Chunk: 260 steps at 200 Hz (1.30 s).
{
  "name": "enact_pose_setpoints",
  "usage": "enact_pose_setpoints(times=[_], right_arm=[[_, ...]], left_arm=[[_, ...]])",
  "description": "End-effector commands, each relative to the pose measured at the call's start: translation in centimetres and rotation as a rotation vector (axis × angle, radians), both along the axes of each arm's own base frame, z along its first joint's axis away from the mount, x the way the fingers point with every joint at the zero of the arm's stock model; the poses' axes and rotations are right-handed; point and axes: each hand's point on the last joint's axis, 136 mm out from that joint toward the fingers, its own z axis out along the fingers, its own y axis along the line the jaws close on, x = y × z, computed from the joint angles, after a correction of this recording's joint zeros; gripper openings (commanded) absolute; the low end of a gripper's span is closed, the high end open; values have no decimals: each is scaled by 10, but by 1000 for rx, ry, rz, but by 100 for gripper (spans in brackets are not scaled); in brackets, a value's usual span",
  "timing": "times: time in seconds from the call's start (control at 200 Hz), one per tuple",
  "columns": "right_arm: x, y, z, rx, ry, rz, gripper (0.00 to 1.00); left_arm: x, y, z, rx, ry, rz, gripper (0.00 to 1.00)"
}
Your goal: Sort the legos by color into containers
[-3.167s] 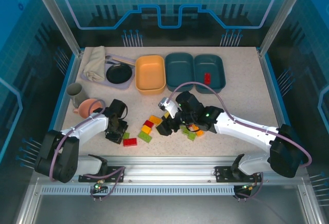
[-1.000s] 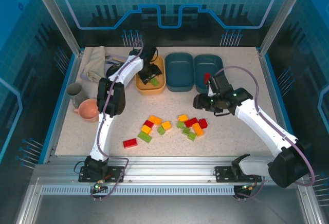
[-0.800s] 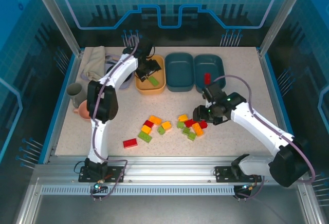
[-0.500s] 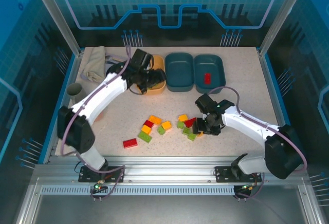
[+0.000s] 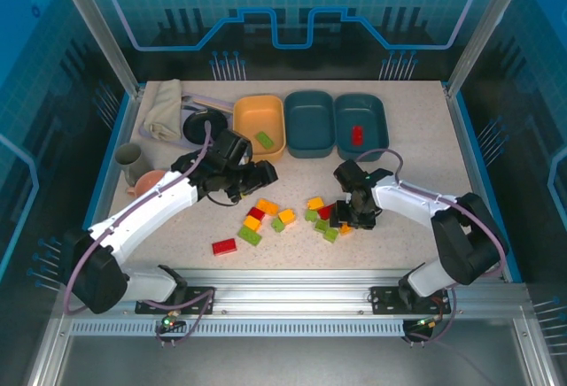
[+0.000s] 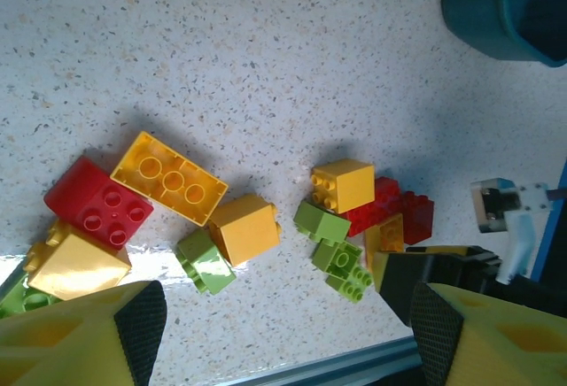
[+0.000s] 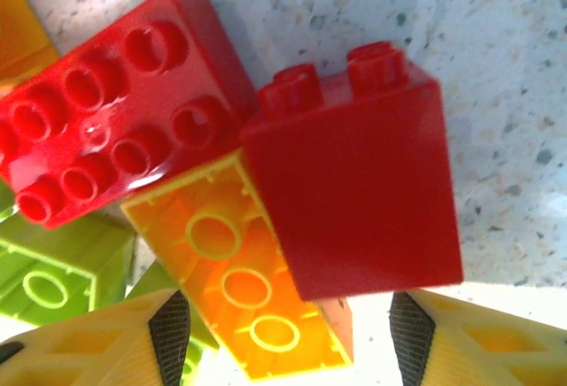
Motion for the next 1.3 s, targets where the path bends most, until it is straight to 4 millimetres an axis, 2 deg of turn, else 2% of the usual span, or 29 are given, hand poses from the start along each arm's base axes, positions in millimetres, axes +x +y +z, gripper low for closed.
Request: enact_pose_setpoints(times=[0.0, 0.24, 0.525, 0.725, 0.835, 1.065, 1.085, 1.19, 1.295], right_arm=[[13, 5, 2, 20, -18, 15, 63], [12, 4, -1, 6, -16, 2, 63], [11, -7, -10, -55, -12, -11, 46], [9, -9, -6, -81, -32, -1, 34], [7, -7, 6, -93, -68, 19, 27], [-5, -5, 41, -70, -120, 7, 24], [1, 0, 52, -50, -146, 3, 24], [4, 5, 74, -6, -180, -6, 23], [20, 19, 102, 45, -240, 15, 23]], left_arm=[[-2, -4, 8, -33, -20, 4, 77], [-1, -7, 6, -29, -16, 1, 77], [-1, -13, 5, -27, -19, -6, 76], [-3, -20, 6, -36, -30, -26, 76], [-5, -27, 9, -58, -36, -46, 76], [-8, -39, 24, -132, -33, -63, 77], [-8, -41, 26, -143, -34, -66, 77], [-5, -49, 40, -198, -39, -64, 79], [5, -54, 59, -230, -62, -61, 80]])
